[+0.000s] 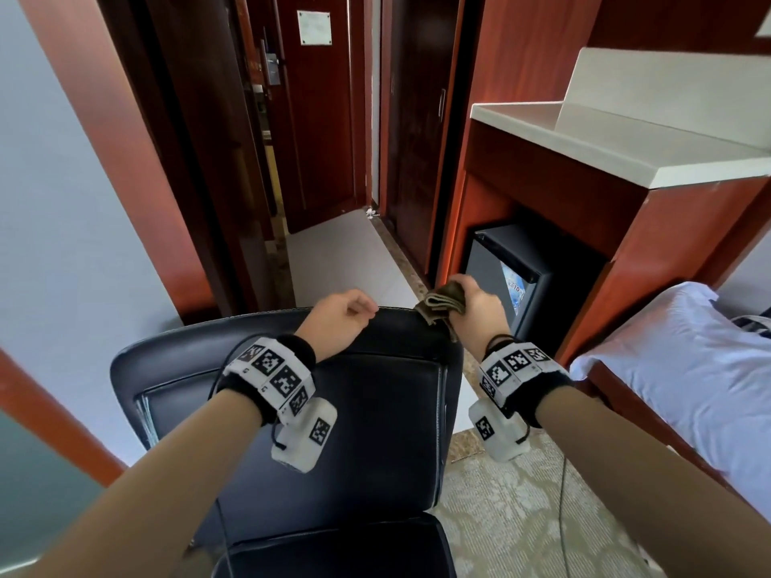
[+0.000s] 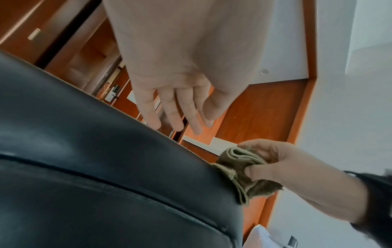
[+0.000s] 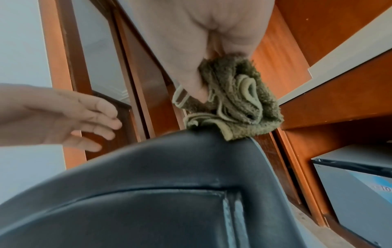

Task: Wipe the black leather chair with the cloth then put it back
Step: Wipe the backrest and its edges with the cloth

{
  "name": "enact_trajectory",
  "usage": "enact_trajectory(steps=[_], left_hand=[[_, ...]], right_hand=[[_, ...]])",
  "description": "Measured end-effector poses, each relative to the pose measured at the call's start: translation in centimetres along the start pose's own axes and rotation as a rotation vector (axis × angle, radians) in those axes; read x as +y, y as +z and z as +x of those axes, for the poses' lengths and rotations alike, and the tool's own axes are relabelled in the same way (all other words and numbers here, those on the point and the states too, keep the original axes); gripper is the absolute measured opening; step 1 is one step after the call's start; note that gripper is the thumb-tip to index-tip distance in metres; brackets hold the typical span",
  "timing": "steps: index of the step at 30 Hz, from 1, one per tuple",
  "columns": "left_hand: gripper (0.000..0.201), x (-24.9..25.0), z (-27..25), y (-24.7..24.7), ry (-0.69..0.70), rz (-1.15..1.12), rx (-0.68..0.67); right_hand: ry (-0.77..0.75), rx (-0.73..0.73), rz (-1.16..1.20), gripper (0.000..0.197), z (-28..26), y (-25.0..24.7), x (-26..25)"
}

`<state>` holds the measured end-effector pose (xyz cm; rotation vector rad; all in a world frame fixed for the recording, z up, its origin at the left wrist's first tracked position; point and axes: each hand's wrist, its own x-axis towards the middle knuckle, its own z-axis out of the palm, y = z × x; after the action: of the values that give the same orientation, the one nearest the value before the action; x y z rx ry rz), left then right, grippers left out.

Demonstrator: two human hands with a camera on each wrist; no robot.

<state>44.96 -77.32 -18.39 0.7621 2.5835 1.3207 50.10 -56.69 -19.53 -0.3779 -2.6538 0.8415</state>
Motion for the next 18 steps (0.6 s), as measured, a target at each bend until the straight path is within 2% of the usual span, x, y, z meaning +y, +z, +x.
enact_trajectory(steps=[4,5,8,11,14,16,18], left_hand=[[0.020,-0.9,0.3,-0.4,0.084,0.210,0.052],[0.020,-1.2,0.4,-0.5,0.109,0.281,0.073],[0.022,-2.4,0.4,-0.7,0.151,0.492,0.095],[0.027,-3.4,-0.3,-0.9,0.263,0.710,0.079],[0.041,-5.1,-1.0,-1.1,0.456,0.935,0.002],[0.051,-6.2,-1.4,-1.3,0.496,1.055,-0.052],[0.061,-6.8,-1.7,-1.4,0.480,1.116,-0.084]], right_hand=[[-0.048,-0.193,0.008,0.064,-0.7,1.5,0.4],[-0.055,-0.200,0.041,0.061,-0.8,1.8,0.2],[-0.060,-0.104,0.130,0.034,-0.3,1.9,0.5],[-0.053,-0.076,0.051,0.026,0.8,1.6,1.4],[-0.060,-0.119,-0.007,0.038,0.8,2.7,1.6],[-0.051,-0.126,0.002,0.050,0.2,3.6,1.7],[-0.058,-0.142,-0.079,0.057,-0.1,3.9,2.0]])
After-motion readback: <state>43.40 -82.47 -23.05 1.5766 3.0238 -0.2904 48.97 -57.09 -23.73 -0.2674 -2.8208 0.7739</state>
